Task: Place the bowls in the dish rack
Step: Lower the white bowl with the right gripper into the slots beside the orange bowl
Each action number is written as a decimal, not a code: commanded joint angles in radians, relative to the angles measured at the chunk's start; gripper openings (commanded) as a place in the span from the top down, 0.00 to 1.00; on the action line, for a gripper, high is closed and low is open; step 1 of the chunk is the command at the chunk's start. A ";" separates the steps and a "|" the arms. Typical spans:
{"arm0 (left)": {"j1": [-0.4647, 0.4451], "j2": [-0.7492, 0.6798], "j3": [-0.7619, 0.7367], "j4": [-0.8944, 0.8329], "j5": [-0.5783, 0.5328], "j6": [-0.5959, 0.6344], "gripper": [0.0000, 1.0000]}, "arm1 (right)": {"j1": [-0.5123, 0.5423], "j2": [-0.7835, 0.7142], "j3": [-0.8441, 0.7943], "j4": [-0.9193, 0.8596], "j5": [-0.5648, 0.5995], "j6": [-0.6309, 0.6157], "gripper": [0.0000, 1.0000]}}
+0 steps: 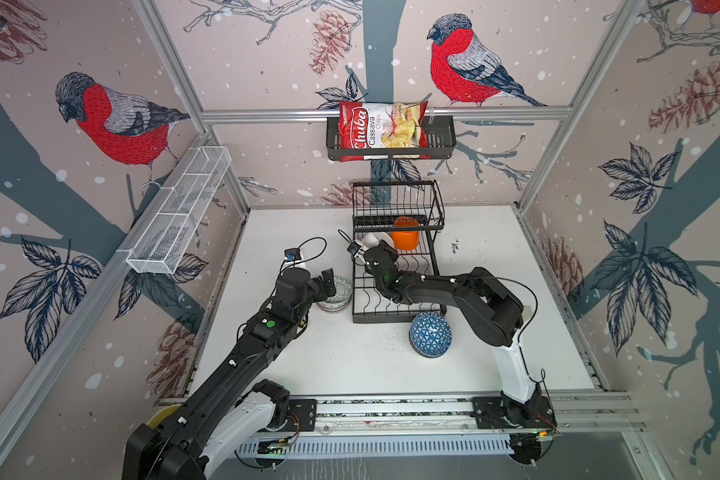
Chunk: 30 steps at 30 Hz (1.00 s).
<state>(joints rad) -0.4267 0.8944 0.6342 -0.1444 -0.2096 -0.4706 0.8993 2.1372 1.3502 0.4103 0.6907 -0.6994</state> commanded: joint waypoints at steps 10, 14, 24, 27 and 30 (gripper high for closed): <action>0.005 0.022 -0.005 0.040 0.010 0.001 0.07 | -0.028 0.057 0.032 0.155 0.030 -0.098 0.43; 0.005 0.026 -0.009 0.046 0.016 0.002 0.06 | -0.033 0.076 0.048 0.160 0.029 -0.112 0.41; 0.004 0.017 -0.017 0.069 0.034 0.004 0.06 | -0.034 0.111 0.067 0.140 0.008 -0.084 0.39; 0.005 0.020 -0.018 0.071 0.038 0.005 0.06 | -0.034 0.121 0.076 0.140 0.006 -0.076 0.37; 0.005 0.023 -0.018 0.071 0.039 0.006 0.06 | -0.033 0.127 0.085 0.137 0.001 -0.067 0.25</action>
<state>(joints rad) -0.4248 0.9154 0.6167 -0.1078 -0.1825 -0.4702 0.8639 2.2593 1.4223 0.5209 0.6949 -0.7948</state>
